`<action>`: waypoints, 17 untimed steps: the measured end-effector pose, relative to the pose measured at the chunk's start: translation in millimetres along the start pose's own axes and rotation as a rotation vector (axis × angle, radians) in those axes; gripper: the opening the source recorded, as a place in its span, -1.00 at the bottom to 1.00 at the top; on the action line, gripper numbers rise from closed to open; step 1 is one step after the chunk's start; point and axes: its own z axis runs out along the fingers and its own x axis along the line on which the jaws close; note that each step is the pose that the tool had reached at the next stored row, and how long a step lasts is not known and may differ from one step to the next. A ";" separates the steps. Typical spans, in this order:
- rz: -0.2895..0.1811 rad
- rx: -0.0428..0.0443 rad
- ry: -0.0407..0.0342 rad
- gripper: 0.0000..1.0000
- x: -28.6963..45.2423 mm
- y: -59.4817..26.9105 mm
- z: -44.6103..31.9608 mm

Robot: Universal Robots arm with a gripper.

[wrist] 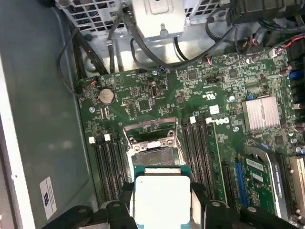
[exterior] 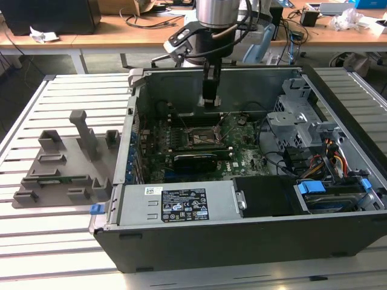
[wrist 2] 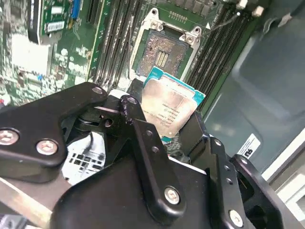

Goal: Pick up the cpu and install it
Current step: 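Place the cpu into insertion slot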

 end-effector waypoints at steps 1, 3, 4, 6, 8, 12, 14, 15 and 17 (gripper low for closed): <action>-0.069 -0.0027 0.0000 0.10 0.0 0.0 0.0; -0.155 -0.0060 -0.0002 0.10 0.0 0.0 0.1; -0.176 -0.0068 -0.0003 0.10 0.0 0.0 0.1; -0.231 -0.0089 -0.0004 0.10 0.0 0.0 0.2; -0.232 -0.0090 -0.0005 0.10 -0.1 -0.4 0.4; -0.230 -0.0089 -0.0012 0.10 -1.1 -9.1 9.6; -0.227 -0.0089 -0.0011 0.10 -1.4 -12.4 15.2; -0.227 -0.0088 -0.0011 0.10 -1.3 -12.4 17.1; -0.227 -0.0088 -0.0012 0.10 -1.0 -12.4 24.1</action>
